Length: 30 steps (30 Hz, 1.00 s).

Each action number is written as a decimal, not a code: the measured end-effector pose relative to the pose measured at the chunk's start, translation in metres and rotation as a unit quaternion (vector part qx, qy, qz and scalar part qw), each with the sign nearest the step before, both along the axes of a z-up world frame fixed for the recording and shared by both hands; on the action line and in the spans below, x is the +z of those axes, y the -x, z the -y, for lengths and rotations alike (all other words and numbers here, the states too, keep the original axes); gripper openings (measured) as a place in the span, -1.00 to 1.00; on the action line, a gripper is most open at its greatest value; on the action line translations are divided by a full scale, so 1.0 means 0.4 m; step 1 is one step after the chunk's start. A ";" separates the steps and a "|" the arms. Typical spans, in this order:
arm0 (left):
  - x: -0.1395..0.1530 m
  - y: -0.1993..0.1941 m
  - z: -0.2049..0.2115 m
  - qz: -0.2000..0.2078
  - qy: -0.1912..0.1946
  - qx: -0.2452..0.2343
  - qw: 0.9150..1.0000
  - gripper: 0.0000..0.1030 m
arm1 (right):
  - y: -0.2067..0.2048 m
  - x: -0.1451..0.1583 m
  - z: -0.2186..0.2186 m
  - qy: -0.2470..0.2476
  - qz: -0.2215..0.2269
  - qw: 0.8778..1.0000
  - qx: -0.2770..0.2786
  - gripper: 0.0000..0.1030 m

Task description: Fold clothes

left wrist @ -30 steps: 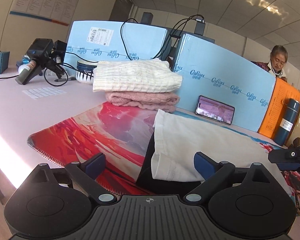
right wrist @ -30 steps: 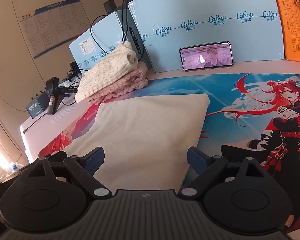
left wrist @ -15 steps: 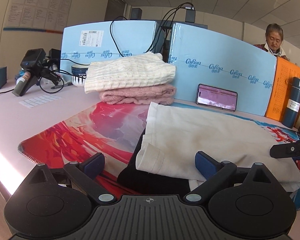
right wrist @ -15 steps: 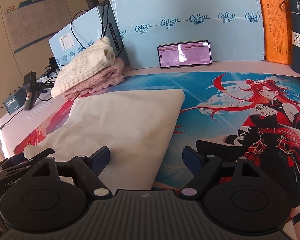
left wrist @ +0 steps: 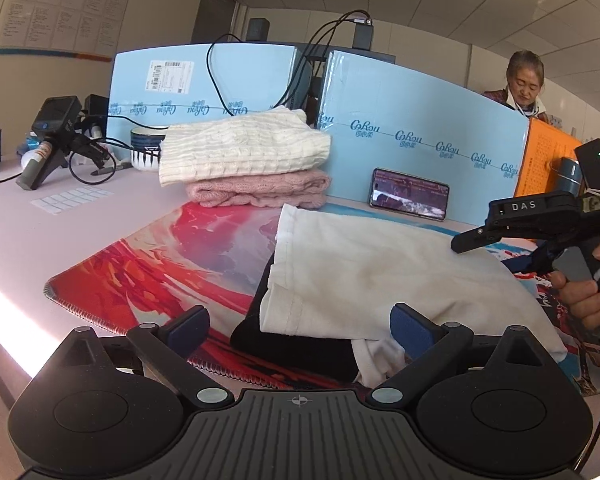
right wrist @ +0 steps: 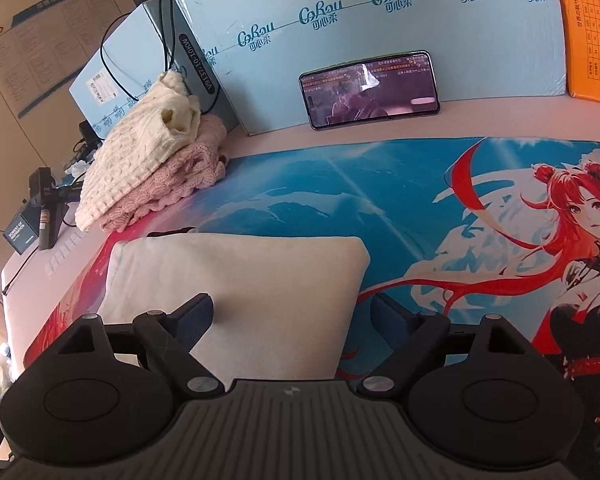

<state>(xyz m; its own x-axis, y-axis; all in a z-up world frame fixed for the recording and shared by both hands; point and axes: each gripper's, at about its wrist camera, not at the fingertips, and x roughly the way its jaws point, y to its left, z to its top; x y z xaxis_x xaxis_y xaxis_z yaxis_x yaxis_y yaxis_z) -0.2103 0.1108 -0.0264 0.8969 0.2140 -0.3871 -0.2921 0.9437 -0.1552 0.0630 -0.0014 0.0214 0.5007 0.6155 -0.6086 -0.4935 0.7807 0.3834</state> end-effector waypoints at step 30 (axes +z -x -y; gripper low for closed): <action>0.003 -0.132 -0.036 -0.005 0.107 -0.064 0.992 1.00 | 0.046 -0.017 0.009 0.005 0.024 0.997 -0.072 -0.27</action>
<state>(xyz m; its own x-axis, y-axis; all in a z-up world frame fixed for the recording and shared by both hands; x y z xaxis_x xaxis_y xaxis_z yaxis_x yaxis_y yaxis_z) -0.1573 0.1252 -0.0252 0.9073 0.0096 -0.4204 -0.1736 0.9191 -0.3536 0.0447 -0.0052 0.0147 0.6111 0.5295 -0.5884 -0.3941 0.8482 0.3540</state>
